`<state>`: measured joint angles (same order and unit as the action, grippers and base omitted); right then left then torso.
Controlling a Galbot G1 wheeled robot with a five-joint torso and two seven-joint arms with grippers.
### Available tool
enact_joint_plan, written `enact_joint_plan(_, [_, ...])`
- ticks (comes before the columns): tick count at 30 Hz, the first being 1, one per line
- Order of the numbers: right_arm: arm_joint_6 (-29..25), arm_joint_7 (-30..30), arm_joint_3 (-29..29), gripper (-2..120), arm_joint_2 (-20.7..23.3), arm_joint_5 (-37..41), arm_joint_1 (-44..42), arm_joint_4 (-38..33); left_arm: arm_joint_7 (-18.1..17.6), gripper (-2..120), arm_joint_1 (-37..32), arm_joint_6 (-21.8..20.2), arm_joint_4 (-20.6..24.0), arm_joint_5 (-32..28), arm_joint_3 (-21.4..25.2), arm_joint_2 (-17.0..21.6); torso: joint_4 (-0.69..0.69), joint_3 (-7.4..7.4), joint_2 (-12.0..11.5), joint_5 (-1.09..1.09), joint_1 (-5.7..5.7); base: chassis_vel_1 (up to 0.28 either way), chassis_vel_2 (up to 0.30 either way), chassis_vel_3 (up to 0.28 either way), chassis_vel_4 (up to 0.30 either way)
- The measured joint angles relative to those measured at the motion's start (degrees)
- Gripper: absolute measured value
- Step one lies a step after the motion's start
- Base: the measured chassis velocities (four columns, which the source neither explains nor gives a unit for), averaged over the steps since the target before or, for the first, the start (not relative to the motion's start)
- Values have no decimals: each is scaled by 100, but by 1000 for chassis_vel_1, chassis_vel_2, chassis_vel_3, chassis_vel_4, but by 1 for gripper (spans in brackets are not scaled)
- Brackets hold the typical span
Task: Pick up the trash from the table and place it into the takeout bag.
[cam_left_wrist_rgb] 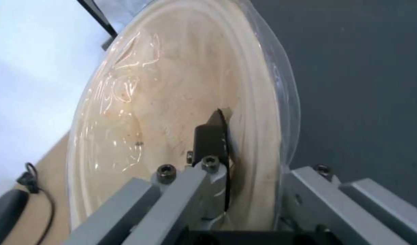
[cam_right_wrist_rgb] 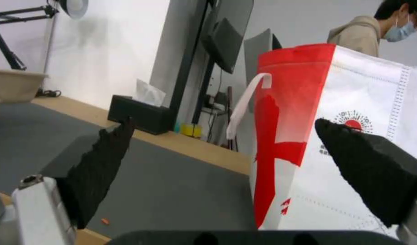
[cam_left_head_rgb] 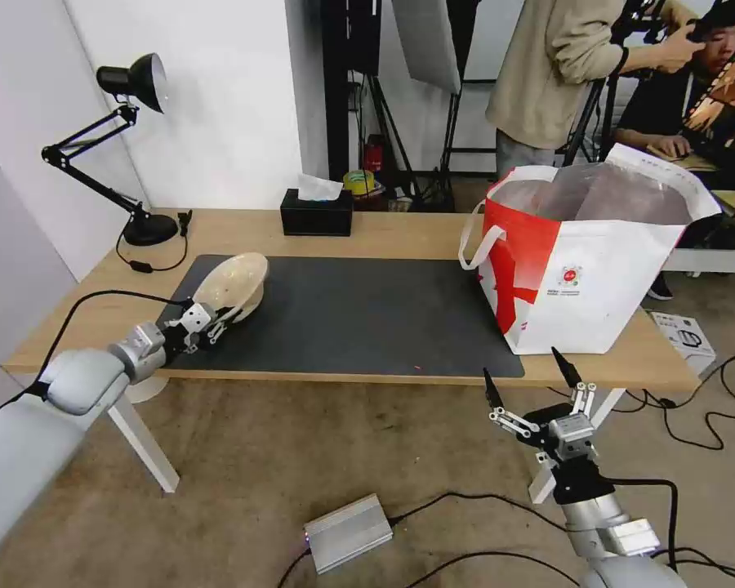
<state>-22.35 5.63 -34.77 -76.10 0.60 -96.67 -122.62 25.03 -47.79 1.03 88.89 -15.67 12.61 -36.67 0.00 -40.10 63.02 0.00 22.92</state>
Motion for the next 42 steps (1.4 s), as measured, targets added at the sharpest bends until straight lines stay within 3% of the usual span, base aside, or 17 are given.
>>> enact_joint_plan(13, [0,0,0,100,0,0,0,0,-6,2,-75,16,780,-478,417,479,0,0,1,0,0,0,0,0,0])
enact_joint_plan(24, [0,0,0,100,0,0,0,0,-162,2,382,13,1394,-1002,334,760,0,0,1,0,-1,0,0,0,0])
enact_joint_plan(31, [0,0,0,100,0,0,0,0,-358,2,1286,35,1631,-1318,-245,940,0,0,1,1,-1,0,0,0,0])
enact_joint_plan(33, [0,0,0,100,0,0,0,0,-428,2,1967,23,1638,-1496,-726,973,-1,0,1,0,0,0,0,0,0])
enact_joint_plan(35, [0,0,0,100,1,0,0,0,-446,2,2093,22,1633,-1520,-817,973,-1,0,1,1,-1,0,0,0,0])
enact_joint_plan(42, [0,0,0,100,1,0,0,1,-586,2,3545,-11,1347,-1626,-2109,702,-1,-1,1,1,-1,0,0,0,0])
